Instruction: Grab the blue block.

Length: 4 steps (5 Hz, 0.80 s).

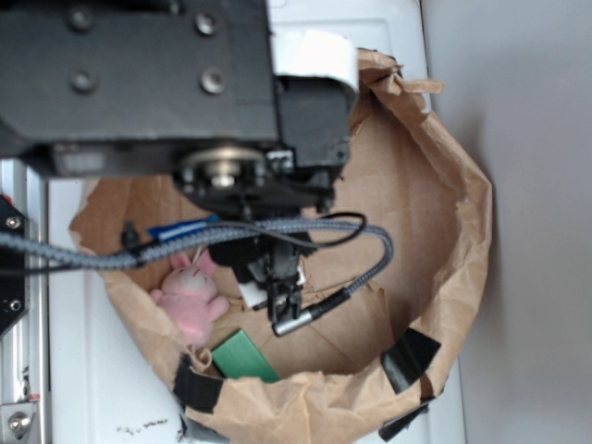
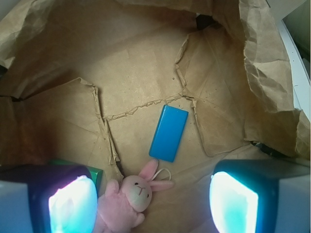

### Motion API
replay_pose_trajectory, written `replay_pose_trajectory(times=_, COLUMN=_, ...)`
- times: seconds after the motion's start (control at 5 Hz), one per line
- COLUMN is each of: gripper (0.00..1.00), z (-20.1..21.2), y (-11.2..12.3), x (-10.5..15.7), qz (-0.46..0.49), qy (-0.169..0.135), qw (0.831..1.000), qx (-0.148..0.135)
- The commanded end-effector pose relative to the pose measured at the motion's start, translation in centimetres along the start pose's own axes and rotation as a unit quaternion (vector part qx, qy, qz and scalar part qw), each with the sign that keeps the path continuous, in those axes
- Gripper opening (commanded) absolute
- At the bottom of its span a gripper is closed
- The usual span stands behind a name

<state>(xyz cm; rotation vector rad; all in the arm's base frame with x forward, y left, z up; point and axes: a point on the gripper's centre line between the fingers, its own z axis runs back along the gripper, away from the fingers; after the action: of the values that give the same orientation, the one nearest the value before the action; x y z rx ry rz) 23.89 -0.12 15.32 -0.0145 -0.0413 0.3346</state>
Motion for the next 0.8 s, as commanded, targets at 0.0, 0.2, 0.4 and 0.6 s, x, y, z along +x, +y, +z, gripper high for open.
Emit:
replay_pose_trajectory(times=0.0, gripper=1.0, z=0.9, y=0.3, x=0.5, qz=0.007, qy=-0.017, qw=1.0, qx=-0.004)
replay_pose_trajectory(times=0.2, gripper=1.0, z=-0.4, y=1.5, x=0.3, qz=0.003, qy=-0.009, qw=0.998, qx=-0.054)
replay_pose_trajectory(times=0.4, gripper=1.0, z=-2.8, y=1.8, x=1.5, qz=0.009, qy=-0.006, qw=0.997, qx=-0.073)
replay_pose_trajectory(times=0.6, gripper=1.0, z=-4.2, y=2.0, x=2.4, qz=0.01, qy=-0.028, qw=0.996, qx=-0.083)
